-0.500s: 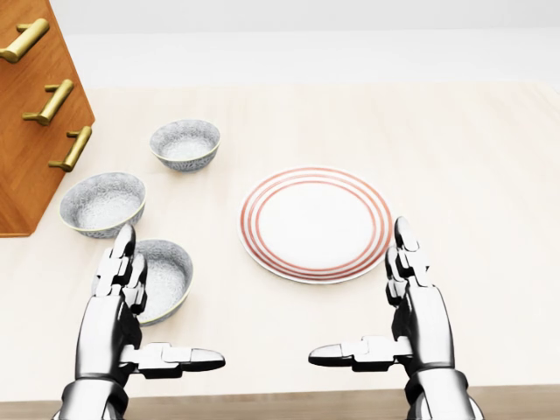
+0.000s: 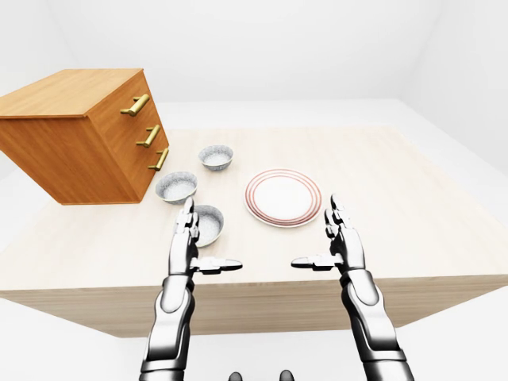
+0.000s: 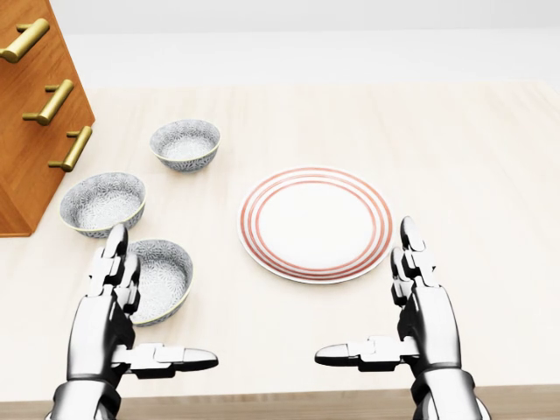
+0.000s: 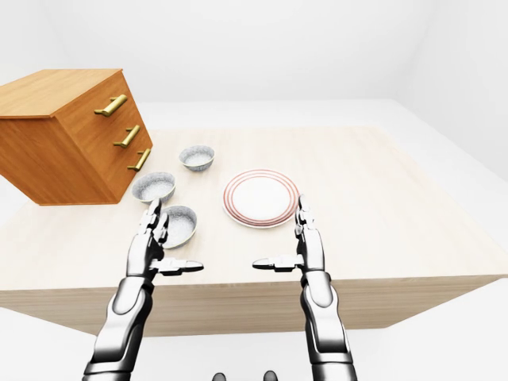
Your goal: Put the bowl at the front on the plate.
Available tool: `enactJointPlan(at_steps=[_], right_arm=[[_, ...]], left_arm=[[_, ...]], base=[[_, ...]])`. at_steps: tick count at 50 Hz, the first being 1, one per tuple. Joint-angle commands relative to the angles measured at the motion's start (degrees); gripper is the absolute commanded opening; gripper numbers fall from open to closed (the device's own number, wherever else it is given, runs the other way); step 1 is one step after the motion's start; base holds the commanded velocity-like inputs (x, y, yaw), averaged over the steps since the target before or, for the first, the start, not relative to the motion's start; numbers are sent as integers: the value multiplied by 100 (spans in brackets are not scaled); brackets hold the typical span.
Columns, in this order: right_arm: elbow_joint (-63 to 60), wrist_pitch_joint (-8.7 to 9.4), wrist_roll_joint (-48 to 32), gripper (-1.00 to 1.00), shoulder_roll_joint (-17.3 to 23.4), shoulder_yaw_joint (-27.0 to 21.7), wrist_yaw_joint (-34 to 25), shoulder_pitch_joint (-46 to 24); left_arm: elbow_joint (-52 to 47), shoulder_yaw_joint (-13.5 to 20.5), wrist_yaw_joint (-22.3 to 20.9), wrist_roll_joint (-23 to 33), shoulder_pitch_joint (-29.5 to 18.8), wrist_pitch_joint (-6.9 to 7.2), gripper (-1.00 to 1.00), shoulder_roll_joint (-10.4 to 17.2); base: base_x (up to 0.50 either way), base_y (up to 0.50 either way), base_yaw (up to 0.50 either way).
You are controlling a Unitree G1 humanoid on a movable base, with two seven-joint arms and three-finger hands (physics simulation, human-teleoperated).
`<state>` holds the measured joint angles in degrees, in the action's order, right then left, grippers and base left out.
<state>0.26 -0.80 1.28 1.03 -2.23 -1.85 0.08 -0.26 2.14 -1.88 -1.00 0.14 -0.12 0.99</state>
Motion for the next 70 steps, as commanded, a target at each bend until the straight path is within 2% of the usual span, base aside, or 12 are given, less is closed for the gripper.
enactJointPlan(at_steps=[1, 3, 9, 17, 24, 28, 31, 36, 37, 38, 49, 70], right_arm=[[4, 39, -21, 100, 7, -11, 9, -9], [29, 25, -18, 100, 8, -17, 10, -15], [-4, 76, -30, 100, 3, -9, 28, -11], [26, 59, -39, 100, 9, -15, 35, -19], [23, 115, -29, 100, 9, -21, 41, -28], [44, 118, -36, 100, 10, -31, 69, -36], [72, 156, -49, 100, 13, -21, 73, -63], [73, 153, -41, 100, 11, -28, 82, -55], [88, 141, -42, 100, 14, -31, 82, -57], [104, 144, -47, 100, 17, -32, 85, -67], [82, 223, -91, 100, 11, -21, 129, -62], [36, 359, -29, 100, 26, -117, 261, -28]], left_arm=[[-247, 83, 199, 26, 97, -167, 100, -17], [-294, 146, 323, 30, 122, -280, 100, -17], [-872, 275, 384, -152, 468, -101, 100, -29], [-1682, 603, 745, -96, 1099, -361, 100, -195], [-1834, 1498, 1585, -622, 1197, -488, 100, -337], [-1866, 2008, 2058, -746, 1264, -233, 100, -378], [-1633, 2389, 2549, -1045, 1134, 385, 100, -350], [-1453, 2727, 2959, -1314, 1100, 229, 100, -292], [-1407, 2802, 3063, -1362, 1097, 265, 100, -293], [-1315, 2995, 3188, -1478, 1093, 512, 100, -231], [-696, 3843, 3188, -1815, 1048, 512, 100, 32], [-353, 3667, 3188, -2004, 964, 512, 100, 284]], base=[[0, 0, 0], [0, 0, 0], [0, 0, 0], [0, 0, 0], [0, 0, 0], [0, 0, 0], [0, 0, 0], [0, 0, 0], [0, 0, 0], [0, 0, 0], [0, 0, 0], [0, 0, 0]])
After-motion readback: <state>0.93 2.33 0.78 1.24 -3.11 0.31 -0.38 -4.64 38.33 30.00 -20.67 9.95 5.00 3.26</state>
